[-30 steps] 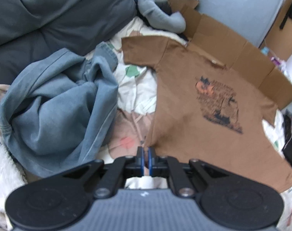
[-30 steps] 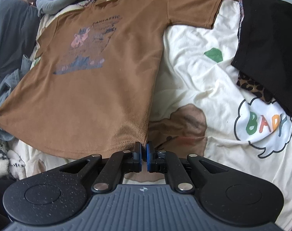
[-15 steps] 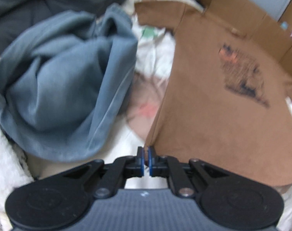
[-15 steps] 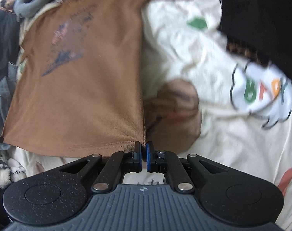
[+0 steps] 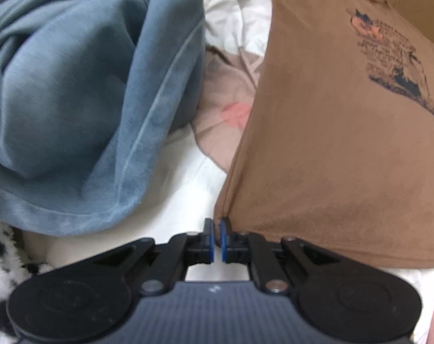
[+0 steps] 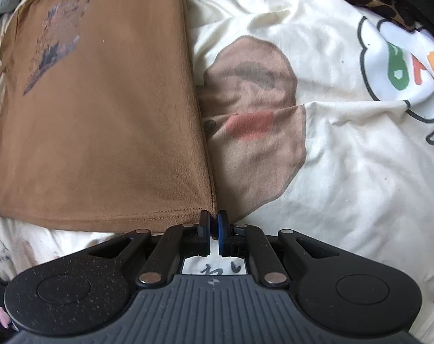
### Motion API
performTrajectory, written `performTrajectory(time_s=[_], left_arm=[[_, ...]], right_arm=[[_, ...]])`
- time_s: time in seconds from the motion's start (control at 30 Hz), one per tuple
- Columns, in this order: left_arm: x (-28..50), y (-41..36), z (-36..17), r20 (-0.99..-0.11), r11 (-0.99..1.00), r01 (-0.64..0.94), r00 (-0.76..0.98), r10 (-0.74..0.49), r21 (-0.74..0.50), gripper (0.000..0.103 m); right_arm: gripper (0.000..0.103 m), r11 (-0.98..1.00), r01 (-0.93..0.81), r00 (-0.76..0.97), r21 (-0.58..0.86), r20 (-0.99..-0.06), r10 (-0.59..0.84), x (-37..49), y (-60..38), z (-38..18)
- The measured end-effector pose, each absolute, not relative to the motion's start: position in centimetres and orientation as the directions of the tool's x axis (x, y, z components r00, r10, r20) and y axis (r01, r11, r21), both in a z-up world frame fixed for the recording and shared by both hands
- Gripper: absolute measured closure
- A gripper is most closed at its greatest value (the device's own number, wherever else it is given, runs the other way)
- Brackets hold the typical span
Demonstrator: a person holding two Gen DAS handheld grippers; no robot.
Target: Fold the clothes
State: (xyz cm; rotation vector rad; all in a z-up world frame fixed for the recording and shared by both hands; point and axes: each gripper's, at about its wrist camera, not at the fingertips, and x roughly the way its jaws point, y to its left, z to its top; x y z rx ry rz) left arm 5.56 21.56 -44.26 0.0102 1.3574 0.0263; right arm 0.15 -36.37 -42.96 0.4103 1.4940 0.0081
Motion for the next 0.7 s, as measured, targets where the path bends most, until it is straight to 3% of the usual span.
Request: performTrajectory(time_s=[0.13,0.33,0.4,0.47,0.57,0.63,0.7], left_arm=[[5.5,21.5,-45.6,-0.978,0.999,-0.036,0.204,0.035,0.028,0.094],[5.6,20.7,-45.1,-0.981,0.994,-0.007,0.161,0.113,0.113,0.086],[5.5,20.2,-44.8,-0.978,0.987,0.017,0.14,0.156,0.16,0.079],[5.3,20.3,-44.2,-0.973,0.98,0.008,0.118,0.199,0.201,0.08],[4.7,20.5,-42.7,-0.975,0.982,0.001,0.122,0.186,0.187,0.077],[4.3,20.5,-41.3,-0.973,0.982,0.002,0.137,0.188,0.19,0.067],[4.1,20.4,-39.7,-0.971,0.983,-0.002,0.159,0.179,0.181,0.064]], right_arm=[[0.099,0.938,0.245,0.087,0.247,-0.969,0.232,0.2,-36.3,-43.9],[0.078,0.964,0.204,0.076,0.17,-0.985,0.157,-0.7,-35.9,-43.0],[0.078,0.965,0.193,0.077,0.177,-0.983,0.165,-1.3,-36.1,-42.2],[0.078,0.964,0.191,0.086,0.185,-0.981,0.172,-1.9,-36.5,-41.4],[0.078,0.955,0.208,0.118,0.213,-0.974,0.192,-2.7,-37.6,-39.8],[0.076,0.951,0.209,0.143,0.228,-0.969,0.201,-2.9,-38.2,-38.7],[0.072,0.949,0.206,0.169,0.238,-0.964,0.205,-2.9,-38.8,-37.4]])
